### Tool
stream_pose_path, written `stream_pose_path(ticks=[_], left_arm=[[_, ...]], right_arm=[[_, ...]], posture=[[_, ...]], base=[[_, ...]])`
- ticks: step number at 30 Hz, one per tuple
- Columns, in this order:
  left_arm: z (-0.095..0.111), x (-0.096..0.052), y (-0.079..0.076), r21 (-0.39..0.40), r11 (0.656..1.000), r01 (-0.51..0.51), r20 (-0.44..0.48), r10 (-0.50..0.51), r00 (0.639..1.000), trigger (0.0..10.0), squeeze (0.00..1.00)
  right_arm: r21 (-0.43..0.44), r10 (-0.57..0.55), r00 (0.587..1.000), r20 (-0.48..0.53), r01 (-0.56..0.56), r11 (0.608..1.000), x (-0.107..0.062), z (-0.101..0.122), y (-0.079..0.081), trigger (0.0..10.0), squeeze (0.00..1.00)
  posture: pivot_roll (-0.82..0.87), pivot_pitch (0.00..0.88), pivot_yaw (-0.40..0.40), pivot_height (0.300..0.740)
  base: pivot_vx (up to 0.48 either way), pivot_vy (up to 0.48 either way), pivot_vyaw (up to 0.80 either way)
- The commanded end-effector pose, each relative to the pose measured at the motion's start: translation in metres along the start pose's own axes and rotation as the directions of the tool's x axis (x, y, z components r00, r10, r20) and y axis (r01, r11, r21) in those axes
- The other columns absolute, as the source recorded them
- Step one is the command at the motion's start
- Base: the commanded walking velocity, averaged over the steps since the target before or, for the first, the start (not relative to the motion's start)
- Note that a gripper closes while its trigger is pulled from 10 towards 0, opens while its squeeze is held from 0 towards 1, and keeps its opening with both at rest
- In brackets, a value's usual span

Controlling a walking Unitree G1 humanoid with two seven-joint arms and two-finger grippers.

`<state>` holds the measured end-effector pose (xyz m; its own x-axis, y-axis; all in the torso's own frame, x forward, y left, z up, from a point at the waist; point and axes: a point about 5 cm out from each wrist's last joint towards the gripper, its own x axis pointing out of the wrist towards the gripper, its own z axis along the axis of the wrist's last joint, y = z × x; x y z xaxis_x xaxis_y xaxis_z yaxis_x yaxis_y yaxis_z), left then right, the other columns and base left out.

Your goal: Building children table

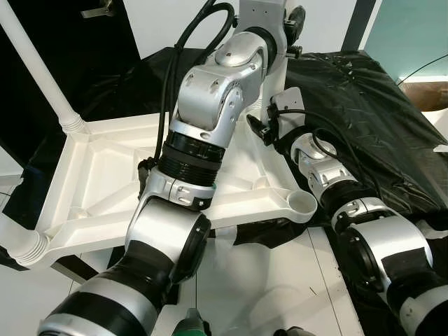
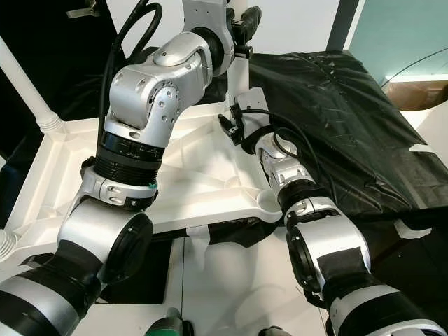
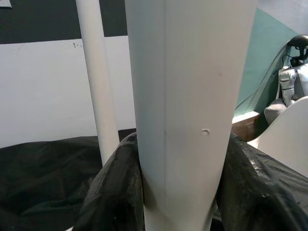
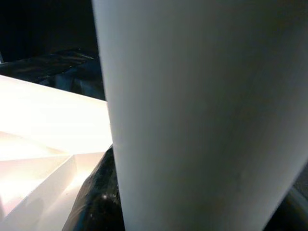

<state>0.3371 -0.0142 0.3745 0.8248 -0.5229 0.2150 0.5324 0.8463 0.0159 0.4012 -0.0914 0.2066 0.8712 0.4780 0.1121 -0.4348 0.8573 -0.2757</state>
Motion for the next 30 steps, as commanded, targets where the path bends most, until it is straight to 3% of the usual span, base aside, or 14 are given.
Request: stream_pose_path(ticks=[1, 11, 12, 13, 14, 16, 18, 19, 24, 25, 30], left_arm=[[-0.001, 0.001, -0.015, -0.021, 0.996, 0.082, -0.009, -0.082, 0.997, 10.0, 0.00], [-0.001, 0.001, -0.015, -0.021, 0.996, 0.082, -0.009, -0.082, 0.997, 10.0, 0.00], [-0.002, 0.001, -0.015, -0.021, 0.996, 0.083, -0.011, -0.084, 0.996, 10.0, 0.00], [-0.013, -0.001, -0.003, 0.043, 0.994, 0.096, -0.006, -0.096, 0.995, 10.0, 0.00], [-0.013, -0.001, -0.003, 0.043, 0.994, 0.096, -0.006, -0.096, 0.995, 10.0, 0.00], [-0.028, -0.005, 0.009, 0.129, 0.984, 0.123, -0.014, -0.122, 0.992, 10.0, 0.00], [-0.032, -0.007, 0.011, 0.133, 0.982, 0.136, -0.018, -0.135, 0.991, 10.0, 0.00], [-0.032, -0.008, 0.010, 0.121, 0.982, 0.145, -0.017, -0.144, 0.989, 10.0, 1.00], [-0.033, -0.009, 0.010, 0.129, 0.980, 0.149, -0.019, -0.148, 0.989, 10.0, 1.00], [-0.033, -0.009, 0.010, 0.135, 0.979, 0.154, -0.020, -0.153, 0.988, 10.0, 0.00], [-0.033, -0.015, 0.013, 0.109, 0.977, 0.181, -0.005, -0.182, 0.983, 10.0, 0.00]], right_arm=[[-0.032, 0.037, 0.999, 0.032, -0.036, 0.999, 0.006, 0.010, 0.008, 0.0, 0.00], [-0.032, 0.037, 0.999, 0.032, -0.036, 0.999, 0.006, 0.010, 0.008, 0.0, 0.00], [-0.030, 0.043, 0.998, 0.036, -0.042, 0.999, 0.006, 0.010, 0.008, 0.0, 0.00], [0.003, 0.027, 0.999, 0.034, -0.027, 1.000, 0.004, 0.007, 0.004, 10.0, 0.00], [0.003, 0.027, 0.999, 0.034, -0.027, 1.000, 0.004, 0.007, 0.004, 10.0, 0.00], [0.047, 0.005, 1.000, 0.031, -0.006, 0.999, 0.001, 0.004, 0.000, 10.0, 0.00], [0.055, -0.001, 1.000, 0.029, -0.001, 0.998, 0.001, 0.003, -0.001, 10.0, 0.00], [0.055, -0.001, 1.000, 0.030, 0.000, 0.998, 0.001, 0.003, -0.001, 10.0, 0.00], [0.056, -0.002, 1.000, 0.030, 0.000, 0.998, 0.001, 0.003, -0.001, 10.0, 0.00], [0.057, -0.003, 1.000, 0.031, 0.001, 0.998, 0.001, 0.003, -0.001, 10.0, 0.00], [0.071, -0.033, 0.999, 0.026, 0.031, 0.997, 0.000, 0.002, -0.005, 10.0, 0.00]], posture=[[0.07, 0.000, 0.043, 0.740], [0.07, 0.000, 0.043, 0.740], [0.07, 0.000, 0.000, 0.740], [0.07, 0.000, 0.000, 0.740], [0.07, 0.000, 0.000, 0.740], [0.07, 0.000, 0.000, 0.740], [0.07, 0.000, 0.000, 0.740], [0.07, 0.000, 0.000, 0.740], [0.07, 0.000, 0.000, 0.740], [0.07, 0.000, 0.000, 0.740], [0.07, 0.000, 0.000, 0.740]], base=[[0.000, 0.000, 0.00], [0.000, 0.000, 0.00], [0.000, 0.000, 0.00], [0.000, 0.000, 0.00], [0.000, 0.000, 0.00], [0.000, 0.000, 0.00], [0.000, 0.000, 0.00], [0.000, 0.000, 0.00], [0.000, 0.000, 0.00], [0.000, 0.000, 0.00], [0.000, 0.000, 0.00]])
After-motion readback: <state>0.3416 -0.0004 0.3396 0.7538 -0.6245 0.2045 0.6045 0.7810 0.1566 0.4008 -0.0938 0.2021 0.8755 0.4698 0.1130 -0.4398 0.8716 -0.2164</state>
